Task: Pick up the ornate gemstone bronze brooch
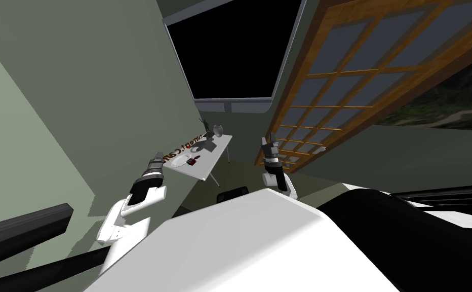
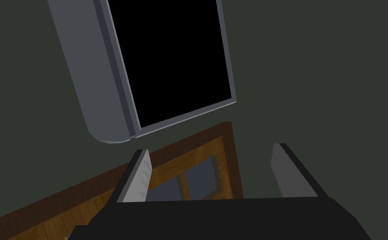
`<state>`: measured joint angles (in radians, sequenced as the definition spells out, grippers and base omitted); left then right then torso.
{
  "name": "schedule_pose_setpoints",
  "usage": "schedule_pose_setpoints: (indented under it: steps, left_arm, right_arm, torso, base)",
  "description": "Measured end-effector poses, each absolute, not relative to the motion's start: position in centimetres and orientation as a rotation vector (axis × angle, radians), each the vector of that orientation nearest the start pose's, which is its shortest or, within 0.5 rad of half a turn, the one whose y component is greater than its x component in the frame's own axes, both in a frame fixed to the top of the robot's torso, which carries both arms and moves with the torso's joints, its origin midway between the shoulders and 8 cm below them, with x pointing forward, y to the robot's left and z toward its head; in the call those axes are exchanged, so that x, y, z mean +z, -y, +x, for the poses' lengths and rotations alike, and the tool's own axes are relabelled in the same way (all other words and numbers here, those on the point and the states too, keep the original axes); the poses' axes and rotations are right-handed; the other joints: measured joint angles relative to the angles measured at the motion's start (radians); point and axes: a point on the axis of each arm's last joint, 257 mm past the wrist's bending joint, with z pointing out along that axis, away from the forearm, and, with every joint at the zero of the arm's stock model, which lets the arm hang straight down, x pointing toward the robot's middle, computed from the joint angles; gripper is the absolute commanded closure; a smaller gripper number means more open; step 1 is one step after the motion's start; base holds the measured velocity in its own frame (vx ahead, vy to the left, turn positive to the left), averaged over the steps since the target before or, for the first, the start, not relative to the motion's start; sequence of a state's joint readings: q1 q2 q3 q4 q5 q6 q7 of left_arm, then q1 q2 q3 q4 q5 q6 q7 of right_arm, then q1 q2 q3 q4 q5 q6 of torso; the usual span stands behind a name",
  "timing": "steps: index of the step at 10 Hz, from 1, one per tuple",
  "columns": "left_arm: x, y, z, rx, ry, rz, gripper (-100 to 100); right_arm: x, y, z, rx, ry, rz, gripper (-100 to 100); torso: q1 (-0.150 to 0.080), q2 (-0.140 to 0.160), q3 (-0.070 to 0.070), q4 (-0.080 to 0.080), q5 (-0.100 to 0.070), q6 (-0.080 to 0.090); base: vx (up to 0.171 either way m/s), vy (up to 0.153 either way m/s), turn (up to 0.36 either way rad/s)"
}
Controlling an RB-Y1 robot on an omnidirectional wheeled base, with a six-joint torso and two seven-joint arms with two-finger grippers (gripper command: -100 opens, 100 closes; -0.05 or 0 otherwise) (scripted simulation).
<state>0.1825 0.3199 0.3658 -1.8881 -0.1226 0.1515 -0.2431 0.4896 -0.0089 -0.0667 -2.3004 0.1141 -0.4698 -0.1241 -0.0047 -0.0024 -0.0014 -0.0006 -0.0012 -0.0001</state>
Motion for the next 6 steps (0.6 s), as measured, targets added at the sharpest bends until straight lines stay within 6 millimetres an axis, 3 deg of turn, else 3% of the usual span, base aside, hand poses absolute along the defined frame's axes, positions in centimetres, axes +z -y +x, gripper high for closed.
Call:
schedule_pose_setpoints:
  steps: [6]
  left_arm:
    - [-14.2,-54.9,46.2,-0.262,-1.258,-0.978,-100]
  right_arm:
    - [3.1,28.6,34.5,1.279,-0.653,0.624,0]
  torso:
    - [0.001,0.000,0.000,0.000,0.000,0.000]
  base:
    - [0.039,-0.065,0.029]
